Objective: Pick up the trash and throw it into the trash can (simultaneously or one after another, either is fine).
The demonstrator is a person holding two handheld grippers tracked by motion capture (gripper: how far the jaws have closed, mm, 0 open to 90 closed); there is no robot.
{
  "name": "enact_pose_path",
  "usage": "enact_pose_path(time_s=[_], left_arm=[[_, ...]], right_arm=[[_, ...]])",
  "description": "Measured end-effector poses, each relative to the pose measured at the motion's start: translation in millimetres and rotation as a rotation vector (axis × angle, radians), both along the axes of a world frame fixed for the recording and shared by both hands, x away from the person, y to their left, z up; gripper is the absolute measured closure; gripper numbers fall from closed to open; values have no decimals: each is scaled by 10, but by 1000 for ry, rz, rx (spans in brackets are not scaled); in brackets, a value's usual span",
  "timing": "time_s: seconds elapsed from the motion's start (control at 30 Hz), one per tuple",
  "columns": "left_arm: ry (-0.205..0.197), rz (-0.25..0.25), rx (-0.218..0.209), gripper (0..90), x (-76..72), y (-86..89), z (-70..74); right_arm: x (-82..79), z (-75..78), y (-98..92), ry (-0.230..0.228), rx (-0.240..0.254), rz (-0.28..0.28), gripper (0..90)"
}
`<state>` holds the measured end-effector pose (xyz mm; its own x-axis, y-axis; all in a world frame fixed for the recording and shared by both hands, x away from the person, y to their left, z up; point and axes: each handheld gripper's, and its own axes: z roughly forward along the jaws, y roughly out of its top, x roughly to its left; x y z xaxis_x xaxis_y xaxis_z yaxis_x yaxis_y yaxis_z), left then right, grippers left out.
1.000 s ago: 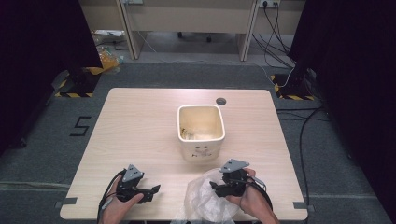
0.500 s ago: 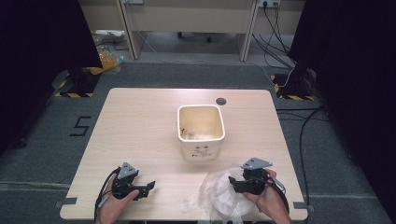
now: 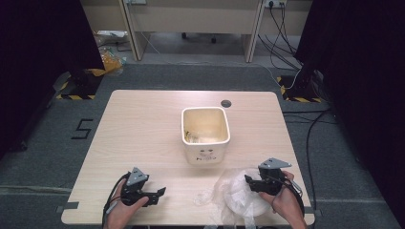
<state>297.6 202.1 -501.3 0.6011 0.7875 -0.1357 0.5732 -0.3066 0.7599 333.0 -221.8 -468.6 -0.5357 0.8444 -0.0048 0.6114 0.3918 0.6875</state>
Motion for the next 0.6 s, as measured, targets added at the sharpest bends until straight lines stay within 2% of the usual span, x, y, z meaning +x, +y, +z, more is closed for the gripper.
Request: enact_pose_path(time_s=[0.1,0.23,0.3,0.33,0.47,0.53,0.6], left_arm=[[-3,-63,-28,154,-23,-228,54],[18,-153,-60,153,-41,-563,42],[23,-192,-50,153,-46,-721,28],[25,-220,-47,153,-41,-854,9],[22,-243,-34,153,-11,-994,-21],[21,-251,-34,152,4,-1097,-49],[19,-257,-31,151,2,-1128,-58]], right_arm=[[-8,5,-12,-2,3,-6,352],[-29,8,-27,-10,10,-7,346],[-32,7,-30,-13,11,-5,345],[-35,13,-32,-10,17,-9,345],[-43,32,-38,-9,33,-8,317],[-65,80,-29,-26,62,-3,306],[-71,98,-29,-37,61,0,303]])
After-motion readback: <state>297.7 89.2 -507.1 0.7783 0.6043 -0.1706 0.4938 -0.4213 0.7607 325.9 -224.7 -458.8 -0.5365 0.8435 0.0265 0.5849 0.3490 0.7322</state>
